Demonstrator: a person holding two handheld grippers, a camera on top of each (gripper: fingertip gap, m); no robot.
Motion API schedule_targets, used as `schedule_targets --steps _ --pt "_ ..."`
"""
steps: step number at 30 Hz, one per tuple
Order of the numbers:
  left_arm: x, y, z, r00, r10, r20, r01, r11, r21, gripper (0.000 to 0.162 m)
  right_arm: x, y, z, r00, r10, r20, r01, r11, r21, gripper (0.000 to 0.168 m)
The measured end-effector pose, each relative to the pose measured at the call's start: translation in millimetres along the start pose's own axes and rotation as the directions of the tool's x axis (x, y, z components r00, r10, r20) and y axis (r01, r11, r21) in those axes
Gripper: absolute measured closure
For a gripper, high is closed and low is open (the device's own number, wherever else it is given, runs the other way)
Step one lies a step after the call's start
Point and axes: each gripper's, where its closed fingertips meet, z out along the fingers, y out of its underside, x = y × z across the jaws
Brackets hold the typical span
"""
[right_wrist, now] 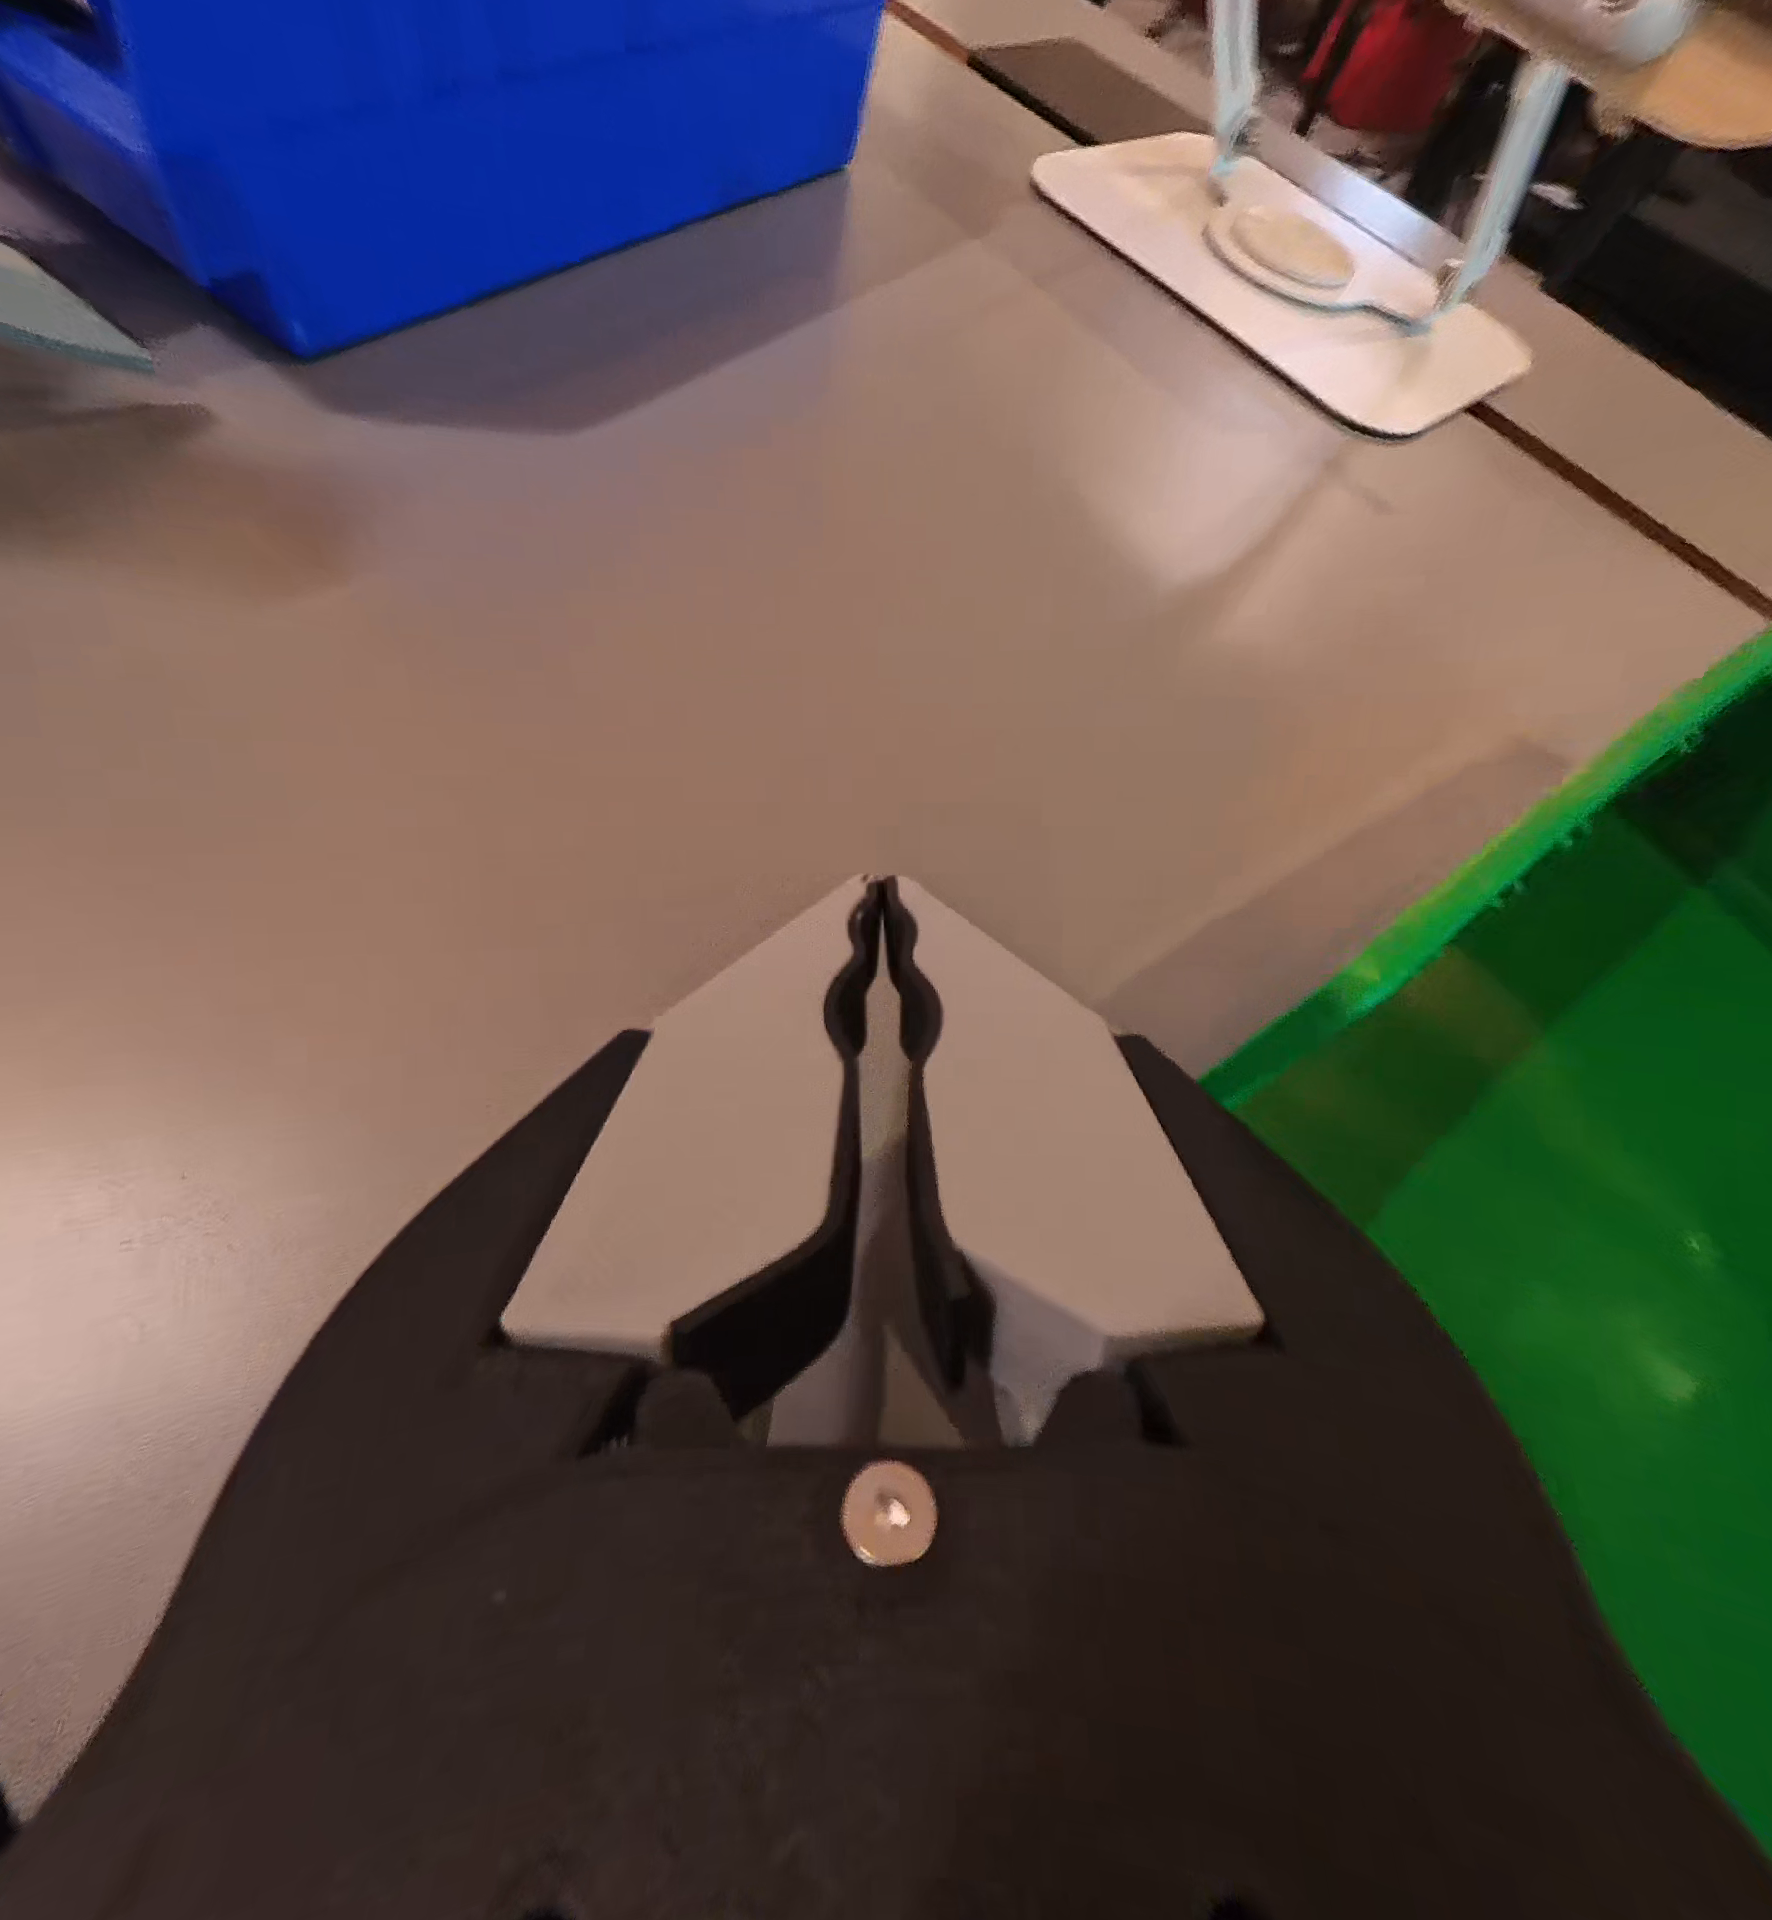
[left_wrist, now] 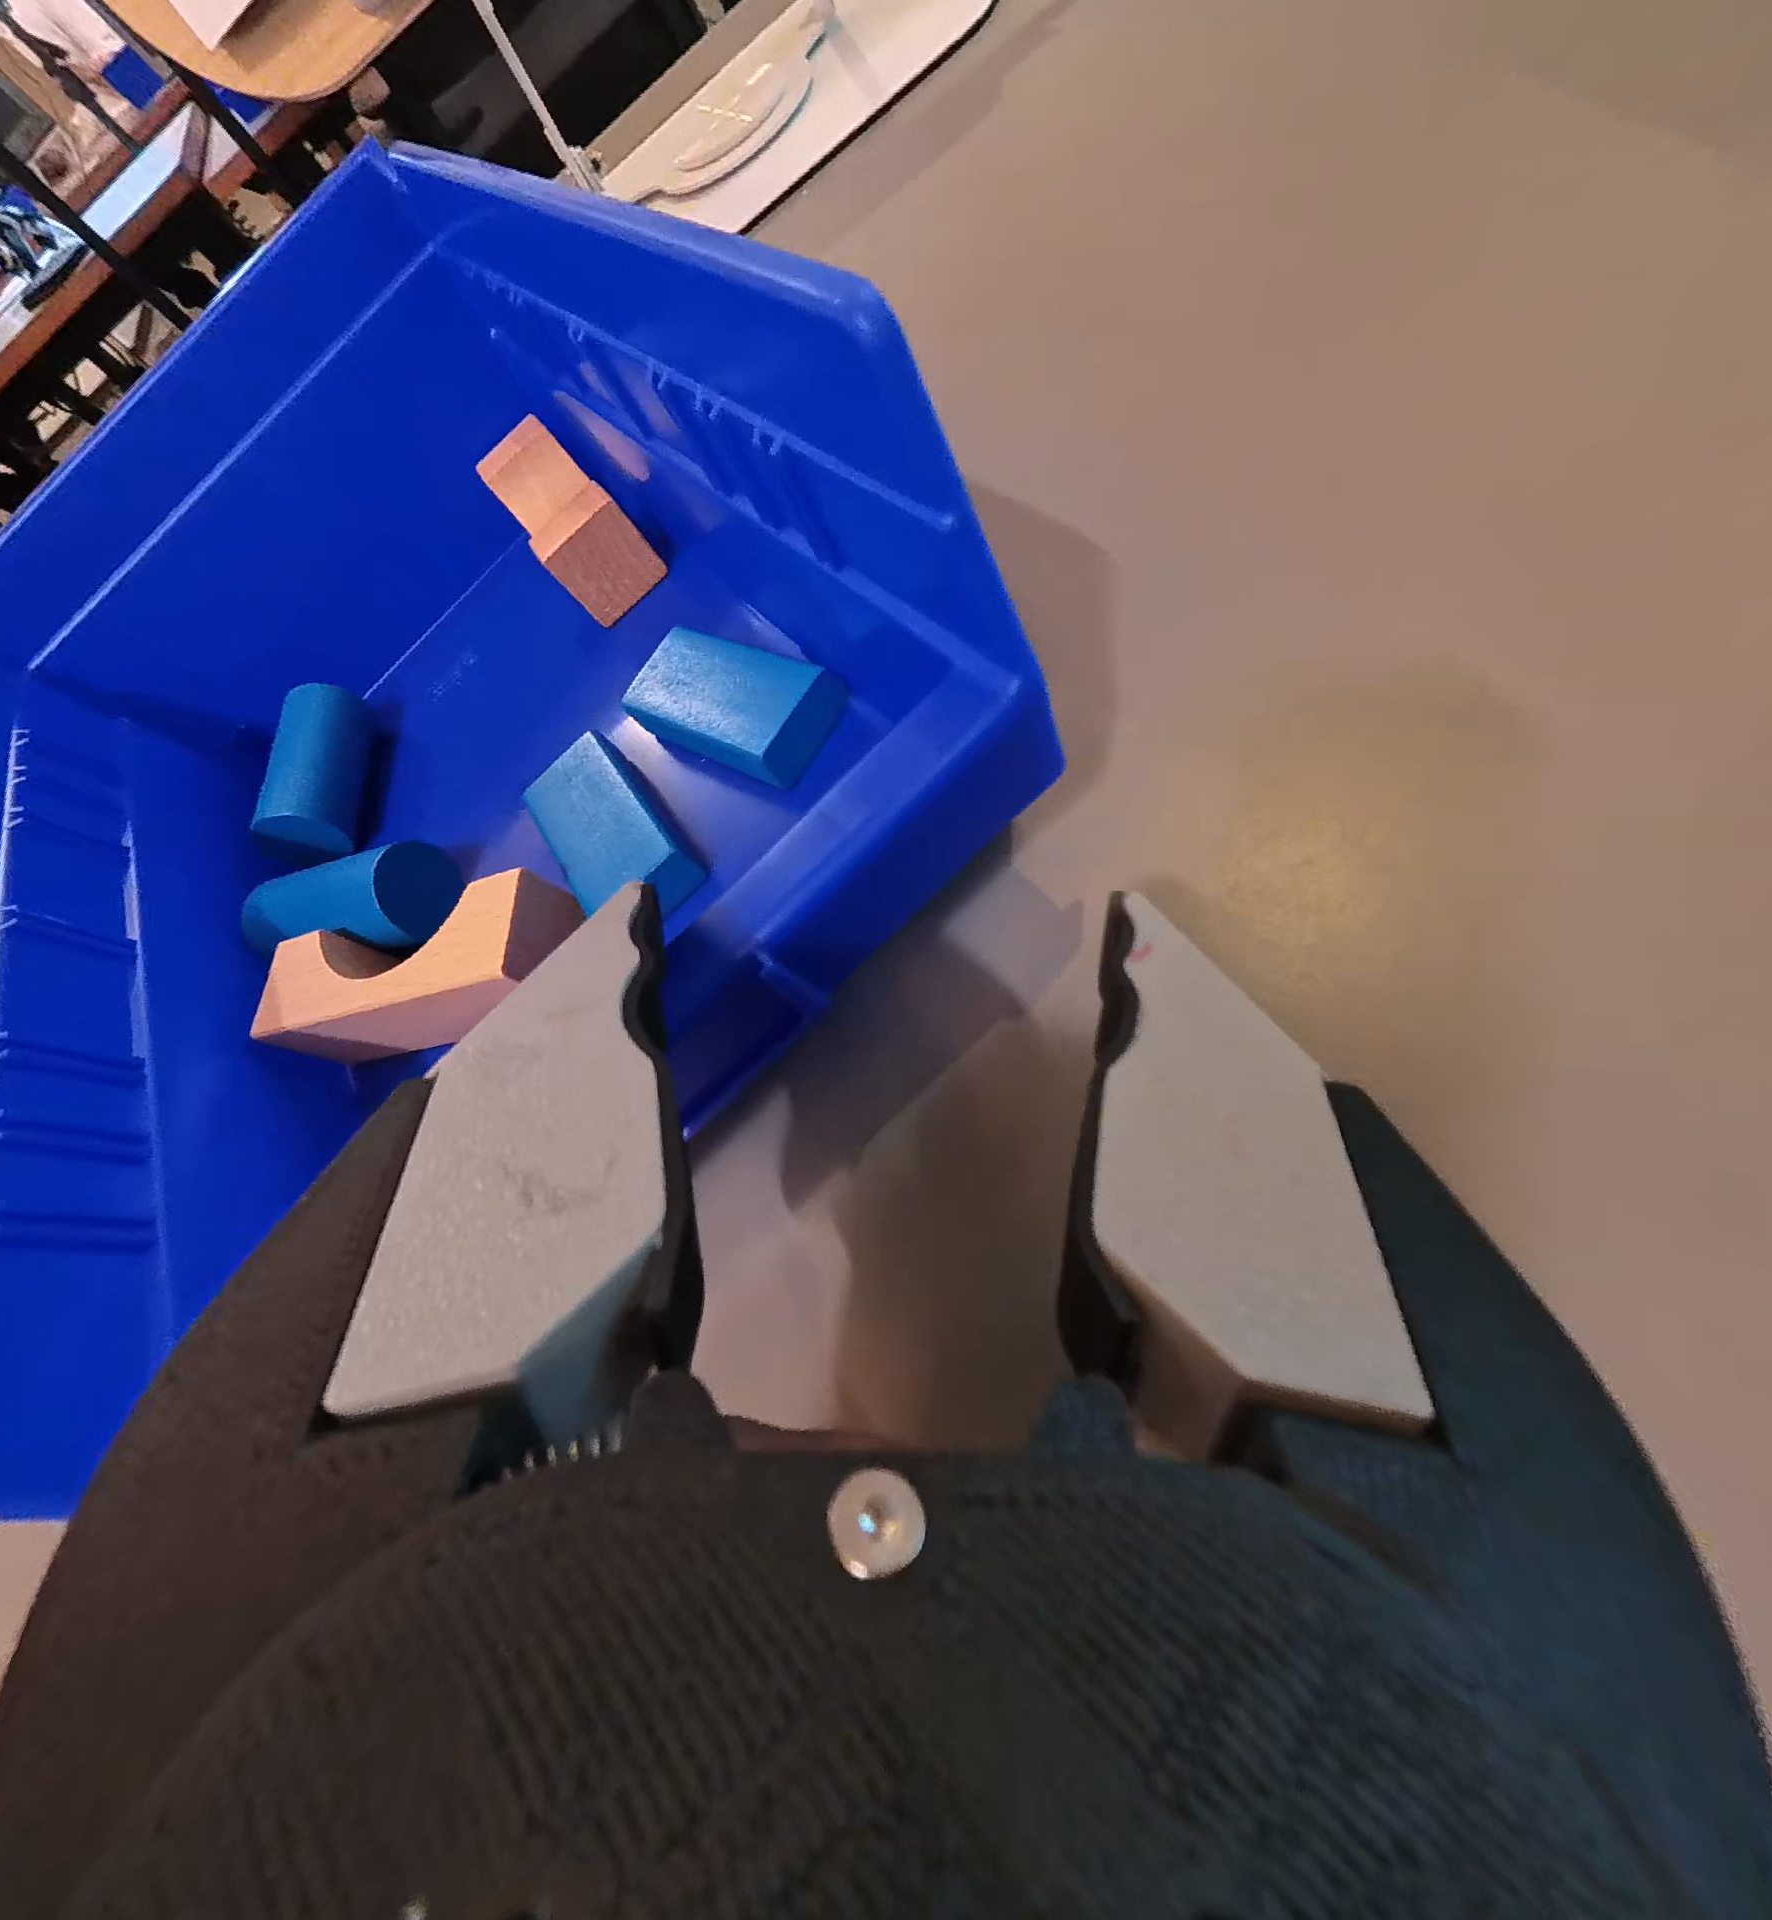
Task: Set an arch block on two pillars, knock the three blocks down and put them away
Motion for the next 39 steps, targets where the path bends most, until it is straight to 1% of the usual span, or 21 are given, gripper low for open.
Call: schedule_targets --steps 2,4,5,6,10,12,14,15,19,26,29,31,34,37,39 --pt "-5 -1 -1 0.999 -0.039 0.008 0.039 0.999 0.010 0.088 18 8 -1 0.995 0.001 -0.103 -0.005 0.999 -0.045 0.168" --pt "-12 -2 -3 0.994 -0.109 0.002 0.109 0.994 0.029 0.101 42 19 -5 0.970 -0.012 -0.244 -0.012 0.995 -0.095 0.168" --pt "-14 -2 -4 0.989 -0.146 -0.014 0.146 0.989 0.039 0.107 51 23 -9 0.957 -0.004 -0.291 -0.027 0.994 -0.104 0.168" --pt "-15 -3 -5 0.984 -0.176 -0.038 0.178 0.983 0.046 0.108 57 25 -11 0.953 0.014 -0.304 -0.046 0.994 -0.100 0.168" --pt "-16 -5 -7 0.966 -0.243 -0.094 0.249 0.967 0.060 0.111 66 18 -24 0.952 0.152 -0.266 -0.152 0.988 0.021 0.168" --pt "-16 -5 -7 0.967 -0.239 -0.091 0.245 0.968 0.060 0.111 64 11 -29 0.957 0.193 -0.216 -0.178 0.980 0.086 0.163" --pt "-15 -4 -6 0.972 -0.220 -0.083 0.225 0.973 0.058 0.109 63 7 -32 0.958 0.211 -0.192 -0.190 0.974 0.125 0.162" --pt "-14 -4 -6 0.975 -0.206 -0.078 0.210 0.976 0.057 0.107 61 5 -33 0.961 0.214 -0.178 -0.191 0.972 0.137 0.157" --pt "-12 -4 -5 0.984 -0.167 -0.056 0.170 0.984 0.048 0.102 57 5 -29 0.967 0.187 -0.171 -0.169 0.979 0.115 0.146" --pt "-12 -4 -5 0.985 -0.162 -0.050 0.165 0.985 0.045 0.101 48 6 -23 0.979 0.126 -0.161 -0.115 0.990 0.078 0.142" --pt "-12 -4 -4 0.987 -0.155 -0.047 0.157 0.987 0.043 0.101 46 8 -20 0.981 0.115 -0.158 -0.107 0.993 0.058 0.136" --pt "-10 -4 -5 0.987 -0.149 -0.052 0.152 0.987 0.045 0.098 47 8 -20 0.979 0.109 -0.172 -0.102 0.994 0.050 0.130" --pt "-8 -4 -4 0.988 -0.141 -0.061 0.144 0.989 0.044 0.096 45 5 -21 0.980 0.096 -0.173 -0.086 0.994 0.067 0.127" --pt "-5 -5 -5 0.987 -0.141 -0.081 0.144 0.989 0.044 0.089 44 5 -20 0.981 0.088 -0.174 -0.078 0.995 0.065 0.120" --pt "-5 -5 -6 0.986 -0.145 -0.081 0.149 0.988 0.048 0.087 43 4 -20 0.981 0.080 -0.177 -0.070 0.995 0.067 0.118"
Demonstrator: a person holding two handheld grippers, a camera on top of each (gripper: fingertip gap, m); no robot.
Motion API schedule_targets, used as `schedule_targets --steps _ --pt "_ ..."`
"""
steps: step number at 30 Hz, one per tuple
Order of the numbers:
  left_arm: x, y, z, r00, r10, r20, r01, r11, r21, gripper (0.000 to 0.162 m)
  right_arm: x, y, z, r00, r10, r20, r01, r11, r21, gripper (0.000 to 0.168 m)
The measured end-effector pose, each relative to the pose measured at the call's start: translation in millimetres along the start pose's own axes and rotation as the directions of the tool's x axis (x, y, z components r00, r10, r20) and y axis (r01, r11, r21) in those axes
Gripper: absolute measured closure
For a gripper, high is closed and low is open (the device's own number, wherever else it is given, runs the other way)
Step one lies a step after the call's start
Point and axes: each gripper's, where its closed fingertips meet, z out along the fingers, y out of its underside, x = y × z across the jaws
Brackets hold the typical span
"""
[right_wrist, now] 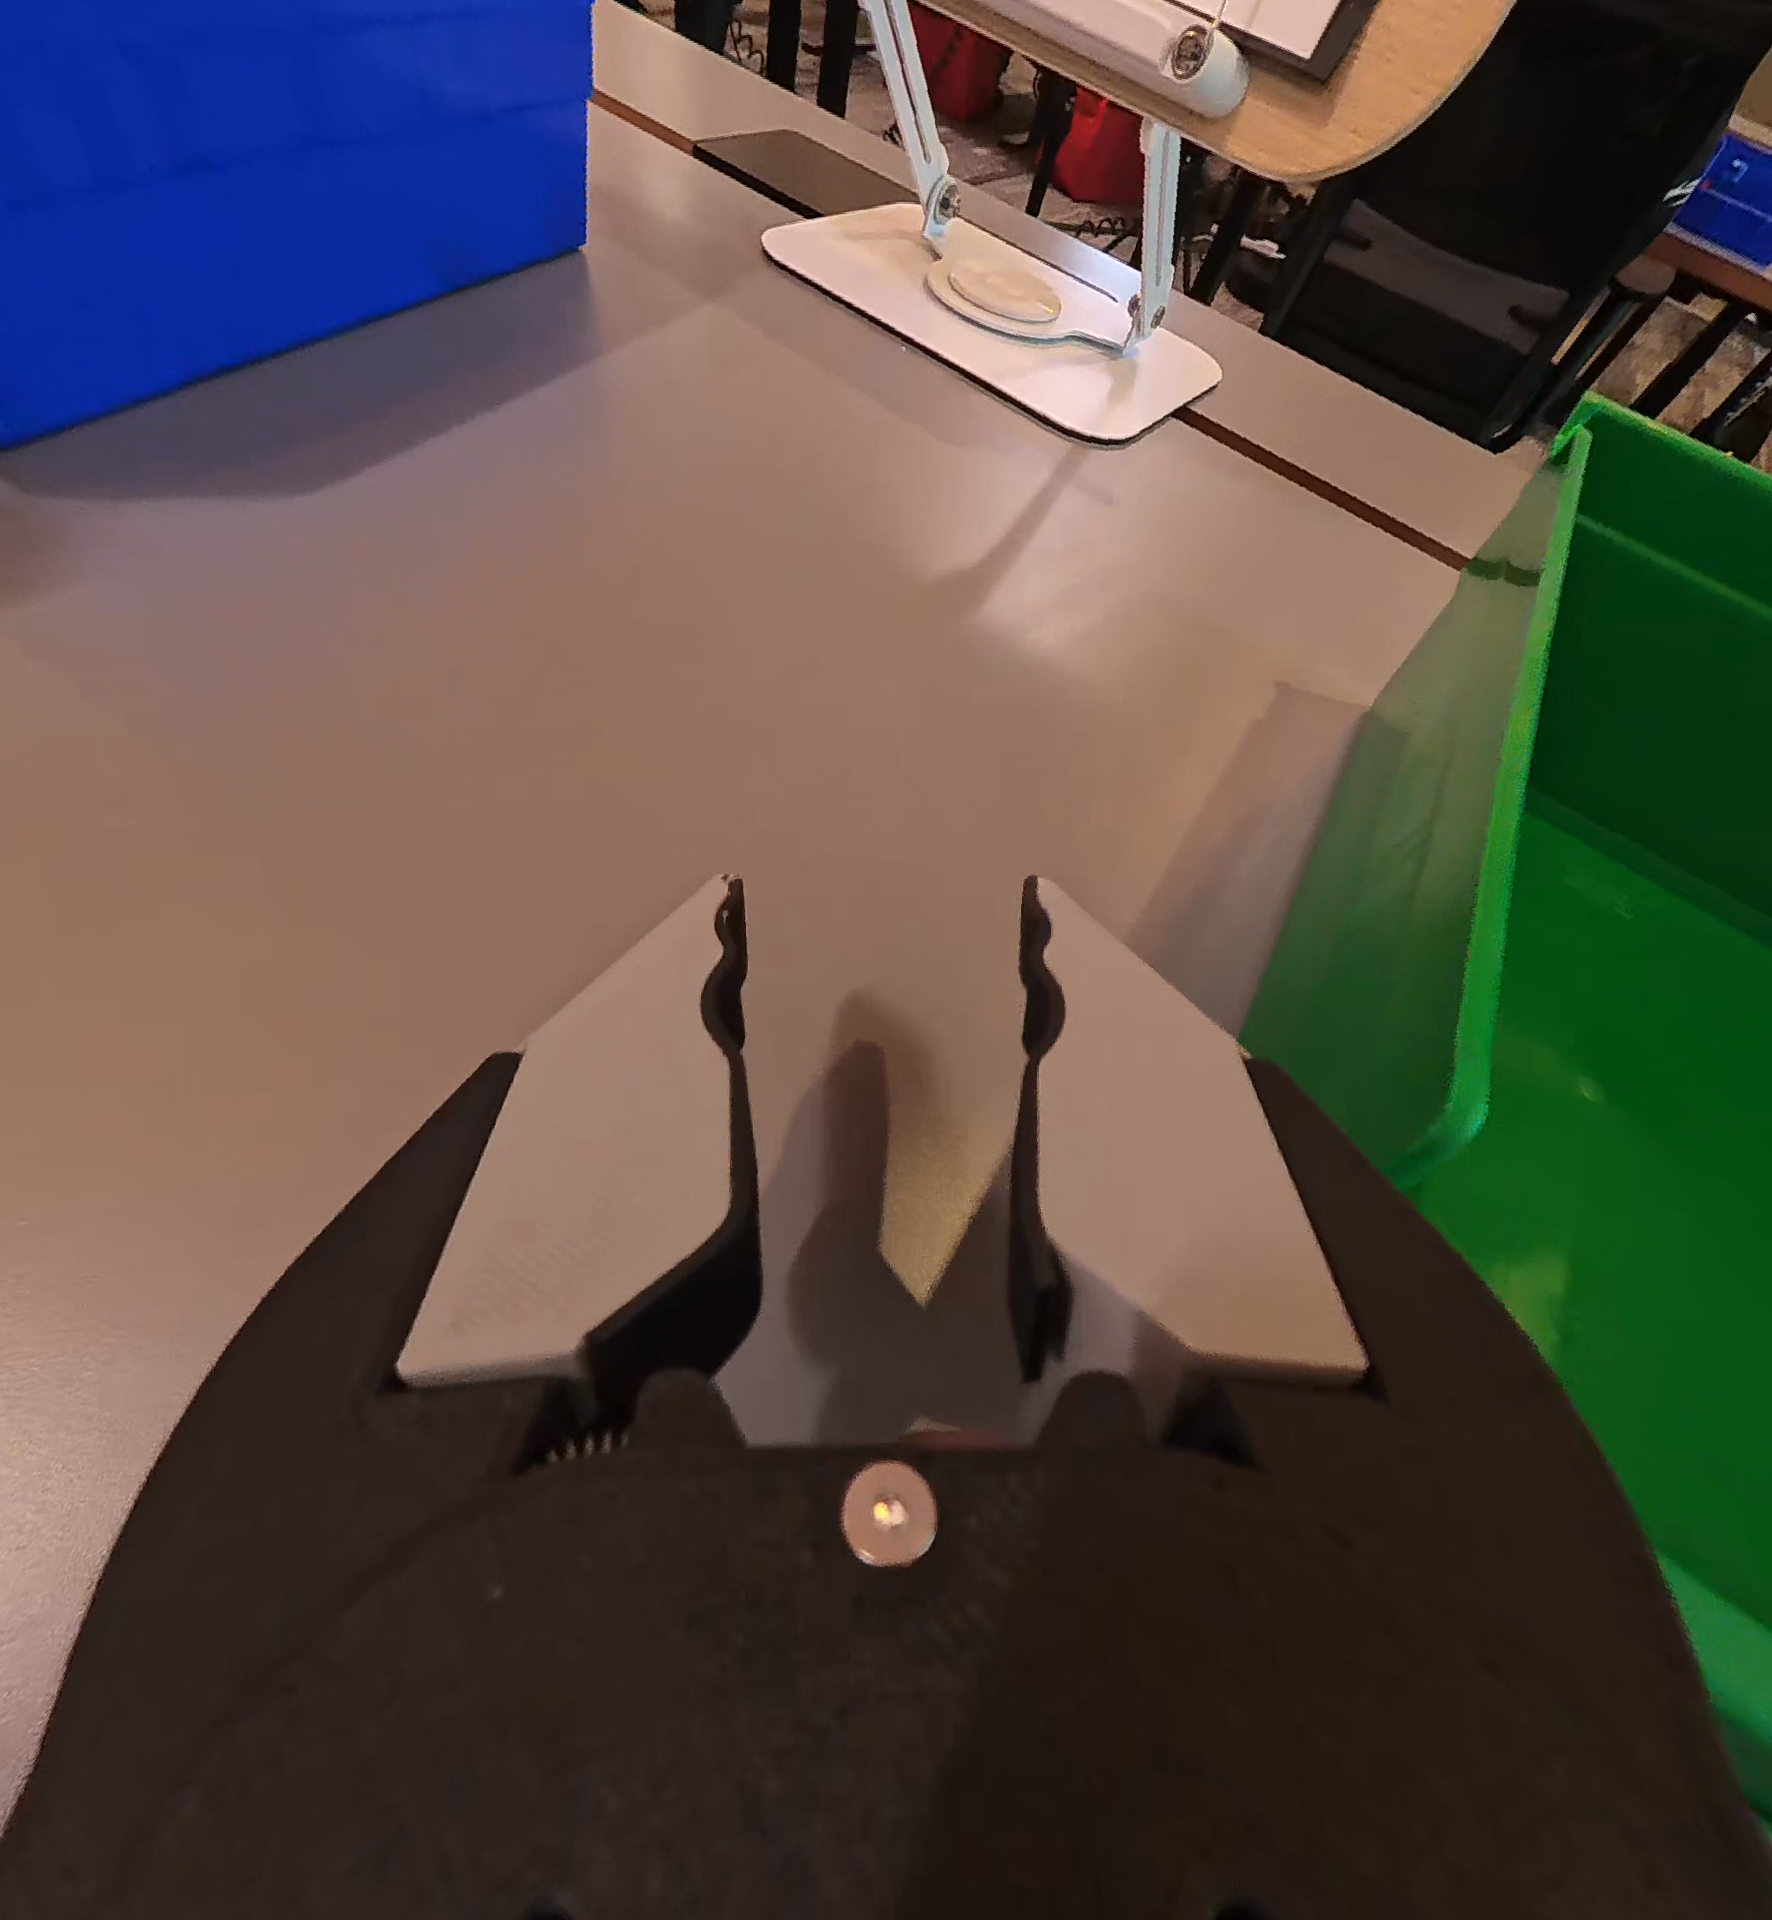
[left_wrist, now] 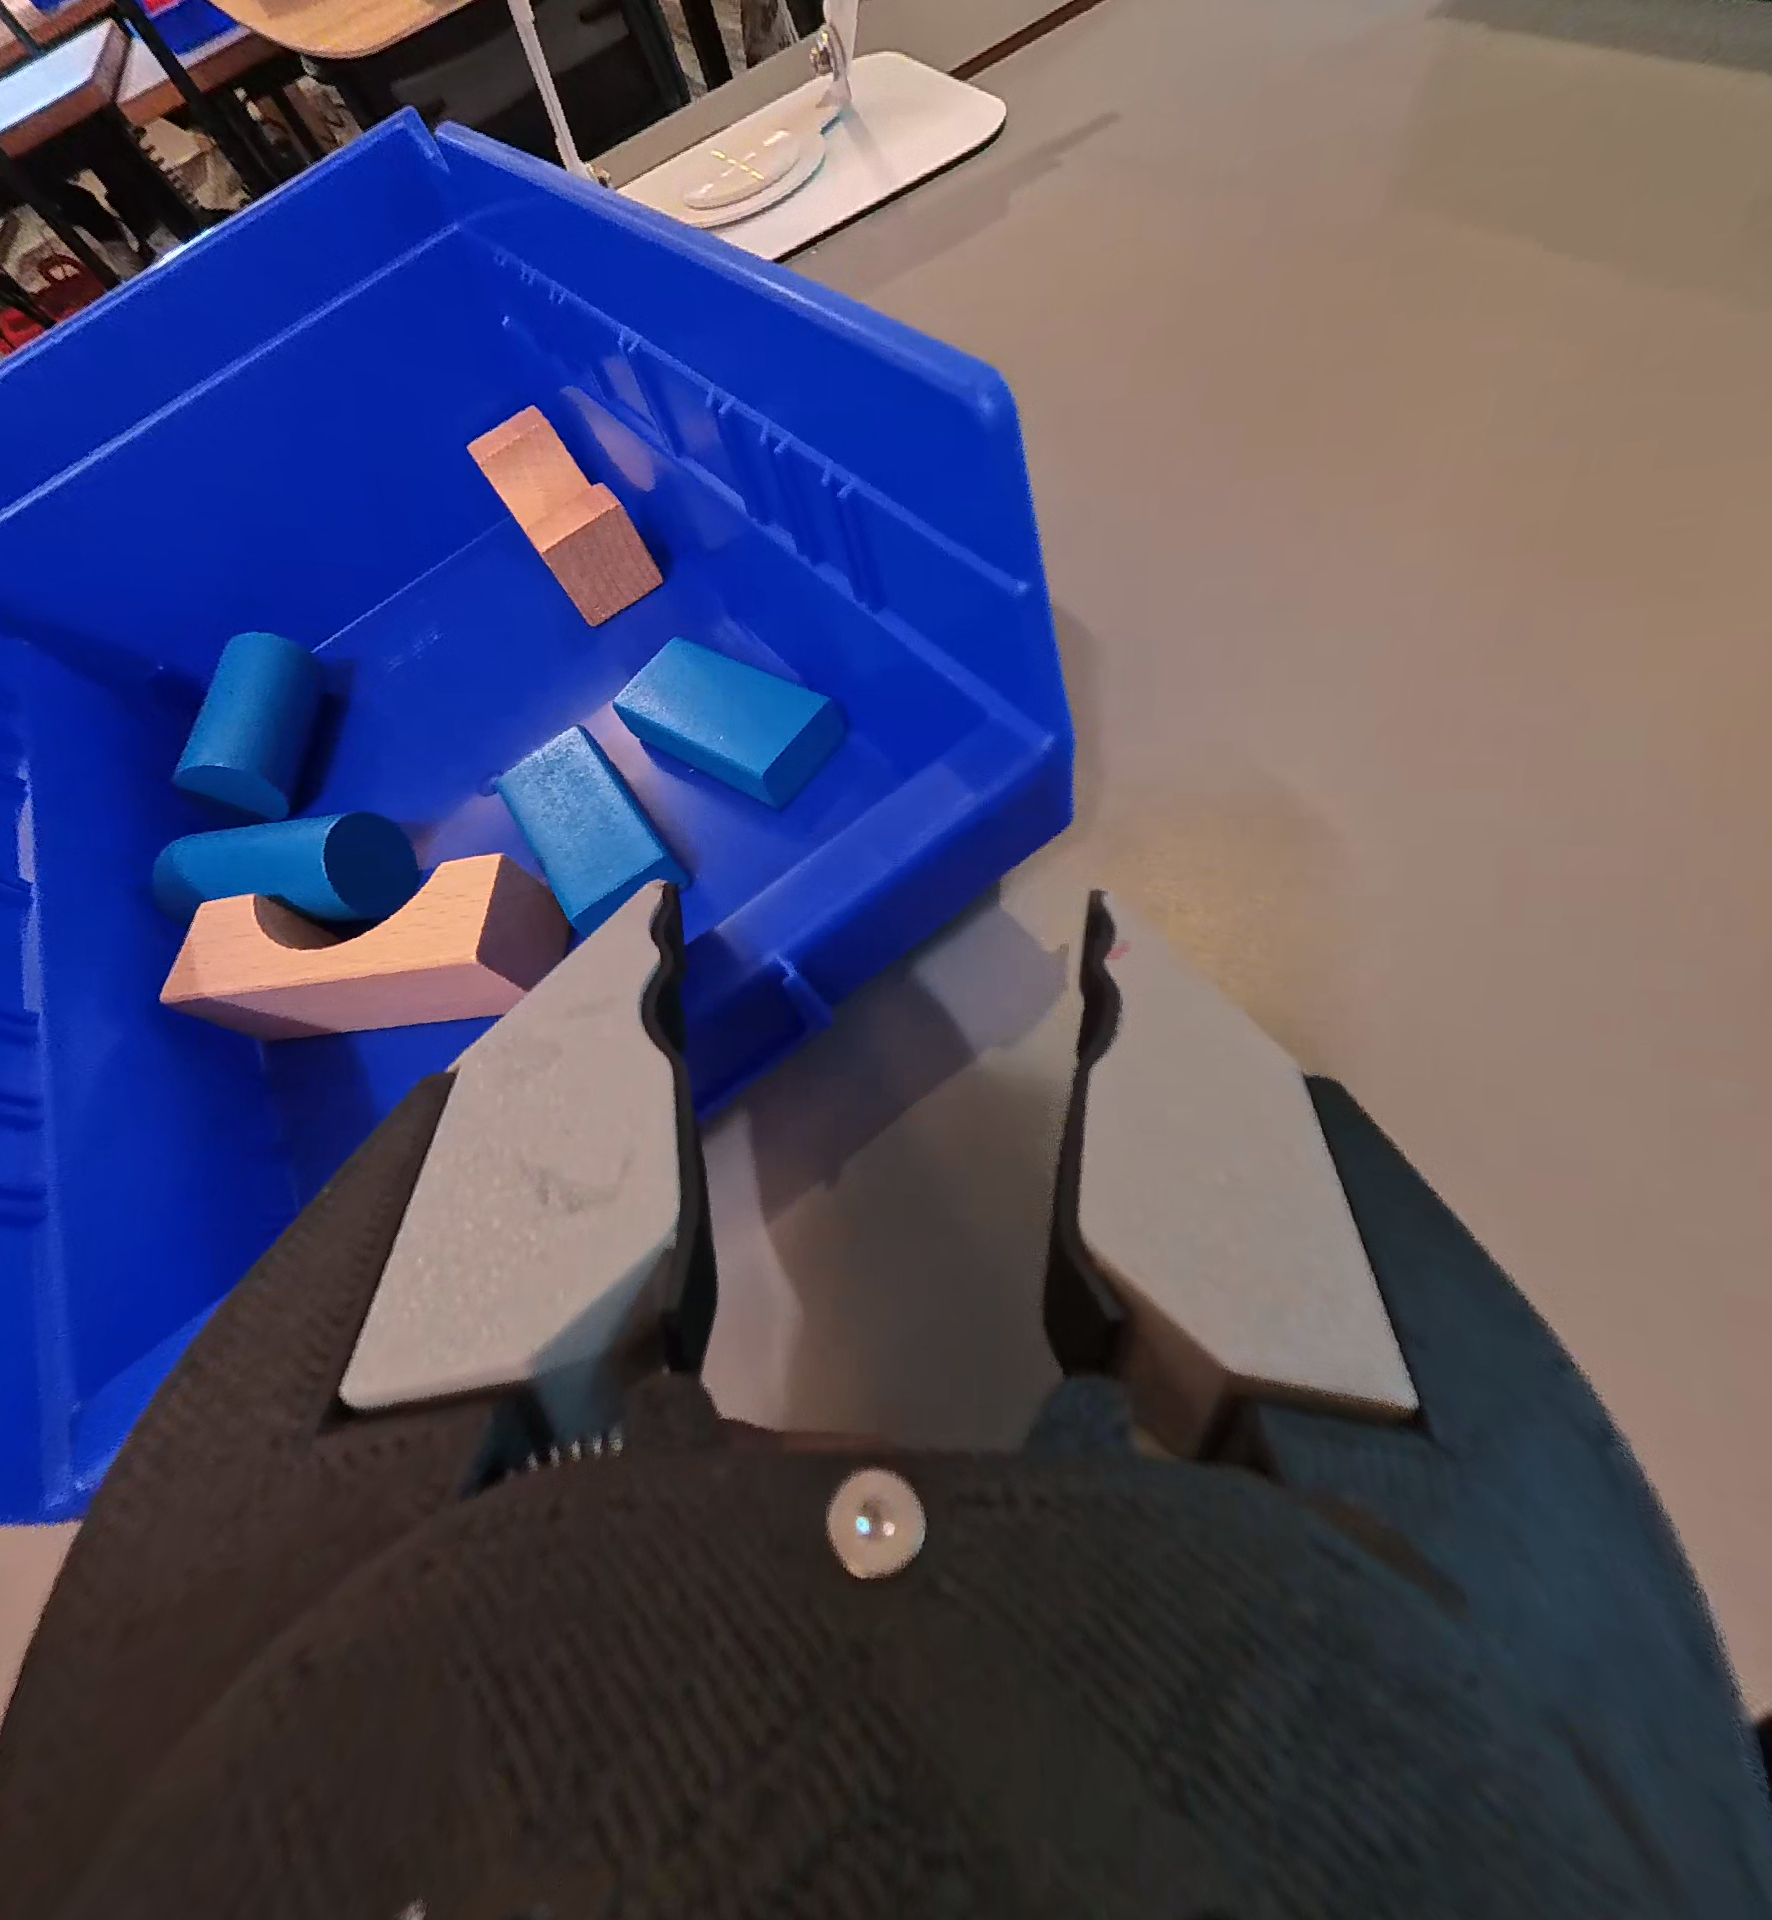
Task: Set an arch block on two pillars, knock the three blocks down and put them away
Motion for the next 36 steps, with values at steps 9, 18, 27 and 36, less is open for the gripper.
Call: schedule_targets --steps 9,18,27,36 --pt "-1 1 -8 0.999 -0.018 0.043 0.018 1.000 0.012 0.087 -8 2 3 0.997 -0.071 -0.001 0.071 0.997 -0.024 0.117" --pt "-7 1 -23 0.997 -0.028 0.070 0.024 0.998 0.060 0.092 -16 9 9 0.958 -0.278 -0.073 0.271 0.958 -0.094 0.117" --pt "-53 0 -52 0.991 -0.037 0.126 0.034 0.999 0.027 0.101 -18 2 9 0.926 -0.356 -0.126 0.350 0.934 -0.070 0.123" --pt "-106 -40 0 0.993 0.092 0.070 -0.073 0.969 -0.237 0.106 -10 -1 5 0.954 -0.273 -0.122 0.271 0.962 -0.037 0.123"
